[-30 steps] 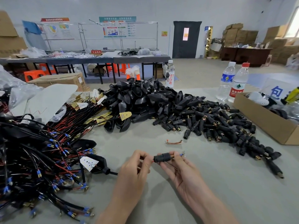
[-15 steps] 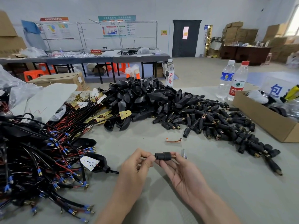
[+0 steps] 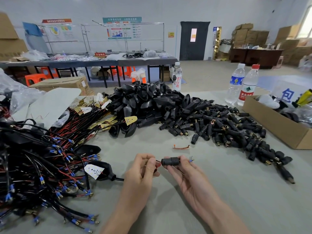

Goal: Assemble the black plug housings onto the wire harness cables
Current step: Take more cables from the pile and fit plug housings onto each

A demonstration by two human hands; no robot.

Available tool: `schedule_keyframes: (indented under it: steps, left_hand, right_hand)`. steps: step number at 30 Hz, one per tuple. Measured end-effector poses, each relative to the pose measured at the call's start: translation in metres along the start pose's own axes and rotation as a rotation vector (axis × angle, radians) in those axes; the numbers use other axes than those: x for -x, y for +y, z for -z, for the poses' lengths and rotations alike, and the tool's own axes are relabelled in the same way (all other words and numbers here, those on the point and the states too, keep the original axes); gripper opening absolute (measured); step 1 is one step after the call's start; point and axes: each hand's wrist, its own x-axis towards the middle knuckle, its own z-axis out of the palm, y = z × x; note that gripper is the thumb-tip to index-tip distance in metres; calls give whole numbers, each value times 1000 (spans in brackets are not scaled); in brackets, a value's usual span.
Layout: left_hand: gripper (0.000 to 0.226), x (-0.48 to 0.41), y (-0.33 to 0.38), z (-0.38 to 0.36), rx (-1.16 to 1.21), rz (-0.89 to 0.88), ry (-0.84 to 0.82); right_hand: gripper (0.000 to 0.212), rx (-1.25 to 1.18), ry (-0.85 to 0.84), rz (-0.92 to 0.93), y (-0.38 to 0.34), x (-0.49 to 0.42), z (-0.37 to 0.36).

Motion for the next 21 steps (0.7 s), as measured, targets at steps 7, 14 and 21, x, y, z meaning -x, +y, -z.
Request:
schedule_keyframes:
  steps: [7,14,21]
  left_hand:
    - [6,-1,-5,2,-83,10,-43]
    - [9,-2,-5,1,-33,10,2]
    - [5,-1,-11,2,-174,-48,-6]
  right_hand:
    - [30,-21,25,6,4,0,-1]
    - [22,-49,62,20,-1,-1,0]
    - [33,-67,67,25,-1,1,-2]
